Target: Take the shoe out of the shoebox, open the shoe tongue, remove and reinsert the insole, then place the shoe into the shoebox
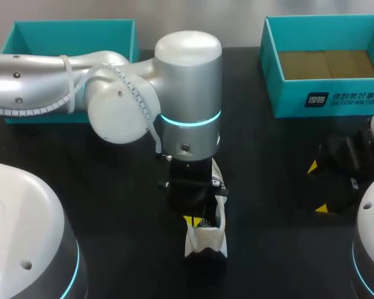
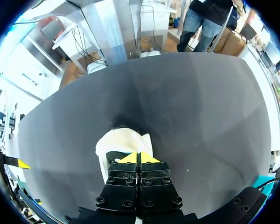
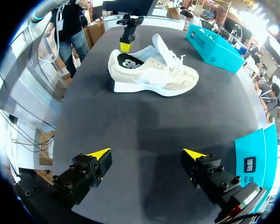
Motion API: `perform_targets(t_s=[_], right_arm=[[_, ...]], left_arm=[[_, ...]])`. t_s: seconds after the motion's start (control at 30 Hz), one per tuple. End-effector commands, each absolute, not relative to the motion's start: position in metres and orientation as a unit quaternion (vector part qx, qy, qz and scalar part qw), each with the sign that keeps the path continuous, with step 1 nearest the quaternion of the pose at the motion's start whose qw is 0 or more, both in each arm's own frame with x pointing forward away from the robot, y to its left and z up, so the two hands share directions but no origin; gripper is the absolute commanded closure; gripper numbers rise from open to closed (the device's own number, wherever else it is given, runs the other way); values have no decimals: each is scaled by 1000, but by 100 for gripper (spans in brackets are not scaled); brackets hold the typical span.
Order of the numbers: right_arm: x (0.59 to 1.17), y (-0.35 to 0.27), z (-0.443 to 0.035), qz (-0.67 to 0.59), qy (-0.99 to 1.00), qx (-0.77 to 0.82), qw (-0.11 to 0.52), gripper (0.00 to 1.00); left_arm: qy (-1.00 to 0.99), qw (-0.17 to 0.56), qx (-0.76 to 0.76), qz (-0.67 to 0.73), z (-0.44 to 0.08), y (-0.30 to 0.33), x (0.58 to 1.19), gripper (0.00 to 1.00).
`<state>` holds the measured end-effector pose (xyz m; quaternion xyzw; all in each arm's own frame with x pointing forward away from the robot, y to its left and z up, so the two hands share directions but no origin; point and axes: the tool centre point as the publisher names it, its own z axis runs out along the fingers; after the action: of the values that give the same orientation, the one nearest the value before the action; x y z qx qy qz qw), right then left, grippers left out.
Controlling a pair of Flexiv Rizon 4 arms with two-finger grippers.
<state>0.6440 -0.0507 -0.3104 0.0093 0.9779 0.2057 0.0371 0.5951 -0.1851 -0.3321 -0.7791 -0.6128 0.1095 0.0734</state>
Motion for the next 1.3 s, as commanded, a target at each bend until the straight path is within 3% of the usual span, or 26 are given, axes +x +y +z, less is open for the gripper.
perform_targets(t_s=[0.03, 0.33, 0.83, 1.3], right_arm=[[643, -50, -310, 204, 978, 10, 38, 0], [643, -50, -310, 204, 978, 10, 38, 0], [643, -50, -310, 204, 978, 10, 38, 0], [643, -50, -310, 204, 978, 10, 38, 0]], left_arm=[[-616, 78, -777, 106, -343, -187, 595, 100], [-627, 83, -768, 96, -364, -194, 597, 100], [-635, 66, -763, 103, -345, -198, 603, 100], [-658, 65, -747, 74, -390, -211, 594, 100]])
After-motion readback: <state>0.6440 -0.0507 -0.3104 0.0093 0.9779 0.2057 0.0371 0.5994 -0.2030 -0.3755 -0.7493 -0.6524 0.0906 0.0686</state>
